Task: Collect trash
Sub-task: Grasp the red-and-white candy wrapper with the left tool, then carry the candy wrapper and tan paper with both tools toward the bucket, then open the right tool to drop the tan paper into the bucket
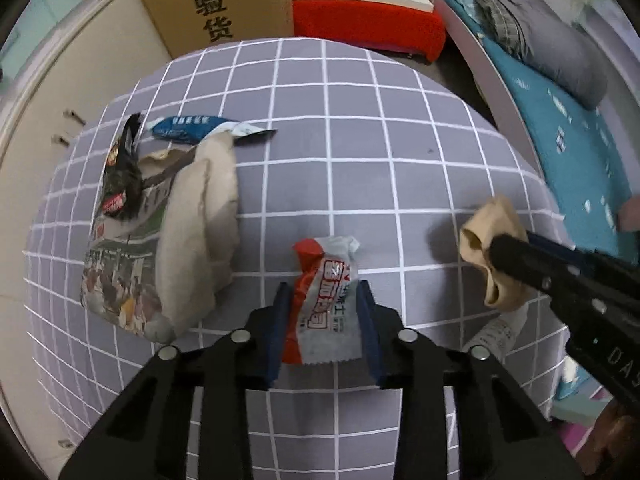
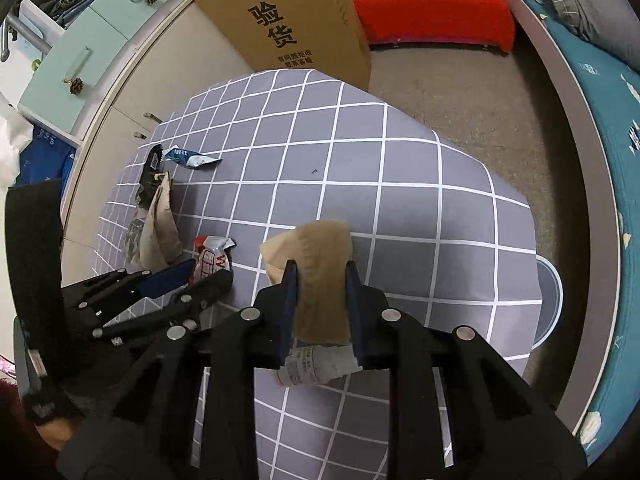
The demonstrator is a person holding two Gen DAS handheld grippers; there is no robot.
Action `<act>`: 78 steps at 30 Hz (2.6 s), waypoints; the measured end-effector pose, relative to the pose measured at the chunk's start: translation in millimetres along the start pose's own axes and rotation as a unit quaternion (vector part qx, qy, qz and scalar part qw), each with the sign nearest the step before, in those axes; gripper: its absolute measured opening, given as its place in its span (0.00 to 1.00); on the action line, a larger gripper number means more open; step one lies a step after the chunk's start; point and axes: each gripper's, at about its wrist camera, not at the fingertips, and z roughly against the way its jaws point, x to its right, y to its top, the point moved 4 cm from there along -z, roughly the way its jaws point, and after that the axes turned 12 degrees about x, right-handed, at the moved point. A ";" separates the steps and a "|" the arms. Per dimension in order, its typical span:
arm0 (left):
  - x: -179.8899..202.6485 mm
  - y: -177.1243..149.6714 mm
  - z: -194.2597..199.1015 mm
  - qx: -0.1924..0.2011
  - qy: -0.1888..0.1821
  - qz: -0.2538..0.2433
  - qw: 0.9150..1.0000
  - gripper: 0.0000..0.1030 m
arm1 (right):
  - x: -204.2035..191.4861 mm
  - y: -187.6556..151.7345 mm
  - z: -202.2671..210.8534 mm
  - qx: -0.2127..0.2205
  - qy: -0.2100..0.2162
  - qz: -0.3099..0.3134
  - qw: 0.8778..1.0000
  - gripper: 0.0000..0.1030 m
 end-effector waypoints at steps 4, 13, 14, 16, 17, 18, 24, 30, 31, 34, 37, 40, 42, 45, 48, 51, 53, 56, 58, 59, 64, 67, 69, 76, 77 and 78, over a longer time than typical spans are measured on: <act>-16.1 -1.3 11.8 0.003 -0.032 0.053 0.998 0.07 | -3.6 0.8 5.9 0.004 0.010 0.000 1.000 0.23; -29.8 -10.8 50.0 0.019 -0.038 0.116 0.992 0.06 | -12.3 5.2 28.5 0.014 0.038 0.013 0.999 0.23; -33.7 -15.3 57.7 0.023 -0.038 0.120 0.992 0.06 | -11.8 6.7 33.9 0.017 0.042 0.013 0.999 0.23; -29.3 -14.3 73.4 0.035 -0.041 0.125 0.991 0.06 | -11.4 9.0 43.1 0.023 0.047 0.014 0.999 0.23; -26.6 -13.2 78.8 0.040 -0.042 0.126 0.990 0.06 | -11.0 10.3 48.6 0.027 0.049 0.016 0.998 0.23; -21.6 -12.7 86.0 0.046 -0.043 0.125 0.990 0.06 | -9.9 11.0 53.2 0.030 0.051 0.017 0.998 0.23; 22.9 0.6 121.7 0.078 -0.058 0.116 0.989 0.06 | 7.9 18.5 91.6 0.056 0.054 0.015 0.997 0.23; 83.5 15.3 147.7 0.104 -0.078 0.079 0.988 0.06 | 46.5 20.4 138.9 0.089 0.041 -0.003 0.995 0.23; 94.0 17.9 151.6 0.108 -0.081 0.071 0.988 0.06 | 52.0 19.7 144.6 0.093 0.038 -0.006 0.995 0.23; 127.4 21.6 160.1 0.116 -0.095 0.049 0.987 0.06 | 76.4 16.8 166.5 0.107 0.027 -0.024 0.994 0.23; 162.7 26.1 166.5 0.121 -0.108 0.025 0.986 0.06 | 101.2 14.2 187.7 0.122 0.015 -0.040 0.992 0.23; 196.3 29.0 169.9 0.123 -0.123 0.002 0.985 0.06 | 126.6 11.2 207.3 0.135 0.002 -0.056 0.989 0.23; 216.5 29.2 171.1 0.122 -0.132 -0.011 0.984 0.06 | 144.6 7.8 220.8 0.145 -0.009 -0.067 0.987 0.23; 250.1 29.6 172.5 0.120 -0.148 -0.032 0.981 0.06 | 170.1 1.5 239.0 0.156 -0.023 -0.086 0.984 0.23; 278.3 29.7 171.8 0.119 -0.160 -0.051 0.979 0.06 | 192.4 -5.3 254.1 0.166 -0.037 -0.102 0.980 0.23; 302.4 28.9 171.3 0.118 -0.169 -0.068 0.976 0.06 | 213.4 -11.6 266.9 0.174 -0.048 -0.119 0.976 0.23; 318.3 27.8 171.0 0.116 -0.175 -0.081 0.974 0.06 | 222.2 -13.7 272.6 0.179 -0.052 -0.127 0.974 0.23; 332.6 26.4 169.9 0.114 -0.177 -0.092 0.973 0.06 | 236.2 -14.2 278.6 0.186 -0.055 -0.139 0.971 0.23; 338.4 25.5 168.6 0.112 -0.176 -0.097 0.973 0.06 | 242.4 -13.0 280.4 0.195 -0.046 -0.146 0.969 0.26; 341.3 25.2 167.9 0.111 -0.175 -0.100 0.973 0.06 | 245.7 -12.0 279.8 0.197 -0.046 -0.149 0.968 0.29; 348.6 24.8 164.3 0.105 -0.170 -0.107 0.974 0.06 | 261.2 -11.2 276.7 0.198 -0.044 -0.161 0.966 0.51; 350.5 24.0 162.4 0.102 -0.168 -0.109 0.974 0.06 | 264.2 -11.7 277.4 0.199 -0.044 -0.159 0.966 0.51; 352.6 23.2 160.5 0.100 -0.167 -0.110 0.975 0.06 | 265.6 -11.5 278.3 0.199 -0.046 -0.159 0.966 0.51; 362.3 19.7 155.9 0.092 -0.171 -0.119 0.974 0.06 | 265.3 -15.5 284.4 0.203 -0.056 -0.159 0.965 0.51; 363.7 19.7 155.5 0.091 -0.171 -0.120 0.974 0.06 | 266.1 -15.7 285.7 0.203 -0.057 -0.158 0.965 0.51; 365.9 19.2 155.1 0.090 -0.173 -0.122 0.973 0.06 | 266.7 -16.1 287.4 0.205 -0.060 -0.157 0.964 0.51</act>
